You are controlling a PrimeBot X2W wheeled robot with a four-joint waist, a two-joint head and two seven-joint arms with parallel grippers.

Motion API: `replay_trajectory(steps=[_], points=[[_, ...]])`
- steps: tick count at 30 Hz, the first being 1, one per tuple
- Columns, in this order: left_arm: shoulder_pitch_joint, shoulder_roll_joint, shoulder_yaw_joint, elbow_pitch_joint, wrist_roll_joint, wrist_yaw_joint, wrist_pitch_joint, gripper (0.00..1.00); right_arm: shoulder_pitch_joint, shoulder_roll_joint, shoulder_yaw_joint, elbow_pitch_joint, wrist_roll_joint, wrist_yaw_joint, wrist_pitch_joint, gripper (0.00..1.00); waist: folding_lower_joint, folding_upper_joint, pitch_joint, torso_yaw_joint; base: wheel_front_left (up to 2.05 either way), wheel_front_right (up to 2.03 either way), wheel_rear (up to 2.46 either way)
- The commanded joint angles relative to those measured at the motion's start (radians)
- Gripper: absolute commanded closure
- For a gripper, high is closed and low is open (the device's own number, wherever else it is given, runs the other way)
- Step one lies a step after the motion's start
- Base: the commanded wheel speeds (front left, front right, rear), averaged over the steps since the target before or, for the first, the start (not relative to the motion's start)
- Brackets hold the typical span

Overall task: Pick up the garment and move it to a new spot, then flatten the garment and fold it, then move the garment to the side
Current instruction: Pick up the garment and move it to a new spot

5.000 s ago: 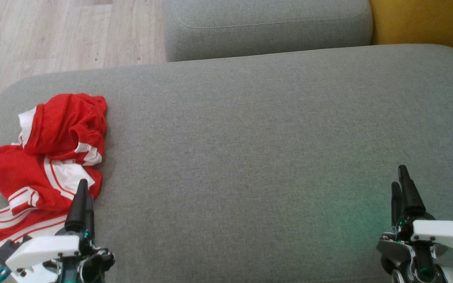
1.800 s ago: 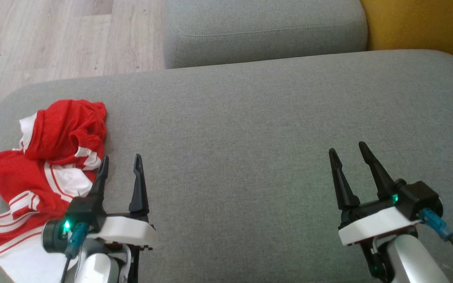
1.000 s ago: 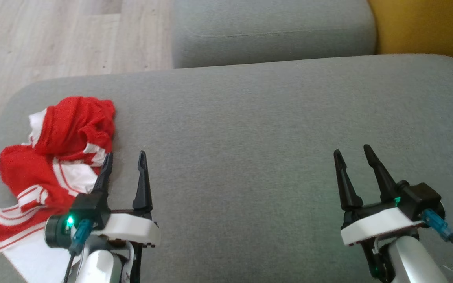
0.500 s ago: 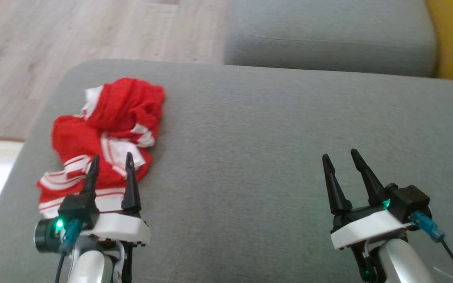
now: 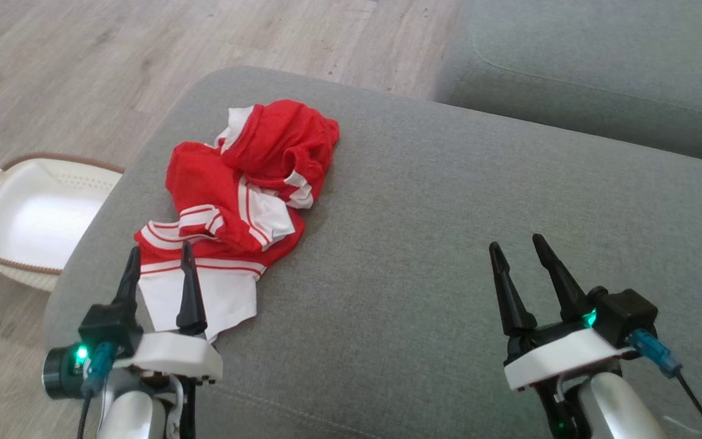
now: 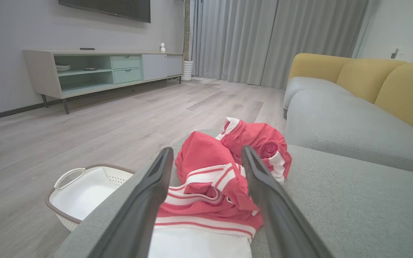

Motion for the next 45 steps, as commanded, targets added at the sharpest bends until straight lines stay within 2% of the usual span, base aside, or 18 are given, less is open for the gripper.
replay_trajectory(steps=[1, 6, 11, 13, 17, 20, 21, 22, 23, 31, 39, 40, 41, 42, 45], points=[[-0.039, 0.011, 0.033, -0.030, -0.004, -0.006, -0.012, 0.00, -0.037, 0.001, 0.020, -0.037, 0.005, 0.008, -0.011, 0.00, 0.0000, 0.0000, 0.001, 0.007, 0.00, 0.00, 0.00], [-0.046, 0.011, 0.044, -0.017, -0.012, -0.014, -0.012, 0.00, -0.039, 0.000, 0.026, -0.038, 0.010, 0.008, -0.011, 0.00, 0.0000, 0.0000, 0.004, 0.002, 0.00, 0.00, 0.00], [-0.098, 0.018, 0.064, 0.039, -0.073, -0.071, 0.008, 0.00, -0.041, -0.009, 0.024, -0.037, 0.015, 0.008, -0.011, 0.00, 0.0000, 0.0000, 0.010, -0.020, 0.00, 0.00, 0.00], [-0.154, 0.035, 0.075, 0.069, -0.109, -0.099, 0.082, 0.00, -0.045, -0.014, 0.021, -0.038, 0.015, 0.008, -0.011, 0.00, 0.0000, 0.0000, 0.018, -0.030, 0.00, 0.00, 0.00], [-0.290, 0.090, 0.101, 0.148, -0.152, -0.111, 0.308, 0.00, -0.056, -0.018, 0.019, -0.043, 0.016, 0.008, -0.011, 0.00, 0.0000, 0.0000, 0.040, -0.061, 0.00, 0.00, 0.00], [-0.389, 0.131, 0.122, 0.239, -0.185, -0.112, 0.472, 0.00, -0.066, -0.019, 0.022, -0.045, 0.019, 0.008, -0.011, 0.00, 0.0000, 0.0000, 0.065, -0.095, 0.00, 0.00, 0.00], [-0.389, 0.131, 0.122, 0.239, -0.185, -0.112, 0.472, 0.00, -0.066, -0.019, 0.022, -0.045, 0.019, 0.008, -0.011, 0.00, 0.0000, 0.0000, 0.065, -0.095, 0.00, 0.00, 0.00], [-0.447, 0.151, 0.132, 0.309, -0.200, -0.107, 0.553, 0.00, -0.075, -0.021, 0.026, -0.048, 0.022, 0.008, -0.011, 0.00, 0.0000, 0.0000, 0.085, -0.122, 0.00, 0.00, 0.00], [-0.473, 0.156, 0.137, 0.343, -0.210, -0.107, 0.584, 0.00, -0.080, -0.023, 0.027, -0.048, 0.023, 0.008, -0.011, 0.00, 0.0000, 0.0000, 0.094, -0.134, 0.00, 0.00, 0.00], [-0.585, 0.180, 0.169, 0.583, -0.265, -0.099, 0.710, 0.00, -0.117, -0.040, 0.032, -0.054, 0.035, 0.008, -0.011, 0.00, 0.0000, 0.0000, 0.158, -0.227, 0.00, 0.00, 0.00], [-0.624, 0.189, 0.167, 0.785, -0.287, -0.120, 0.739, 0.00, -0.137, -0.049, 0.046, -0.045, 0.051, 0.008, -0.011, 0.00, 0.0000, 0.0000, 0.171, -0.278, 0.00, 0.00, 0.00], [-0.625, 0.192, 0.166, 0.802, -0.288, -0.126, 0.733, 0.29, -0.136, -0.049, 0.046, -0.042, 0.052, 0.008, -0.011, 0.00, 0.0000, 0.0000, 0.166, -0.280, 0.00, 0.00, 0.00], [-0.627, 0.195, 0.165, 0.814, -0.289, -0.131, 0.722, 0.89, -0.135, -0.048, 0.046, -0.040, 0.053, 0.008, -0.011, 0.00, 0.0000, 0.0000, 0.160, -0.280, 0.00, 0.00, 0.00], [-0.629, 0.199, 0.163, 0.823, -0.288, -0.137, 0.710, 1.00, -0.132, -0.048, 0.044, -0.038, 0.053, 0.008, -0.011, 0.00, 0.0000, 0.0000, 0.153, -0.279, 0.00, 0.00, 0.00], [-0.639, 0.213, 0.150, 0.844, -0.281, -0.160, 0.682, 1.00, -0.121, -0.045, 0.037, -0.033, 0.051, 0.008, -0.011, 0.00, 0.0000, 0.0000, 0.128, -0.270, 0.00, 0.00, 0.00]])
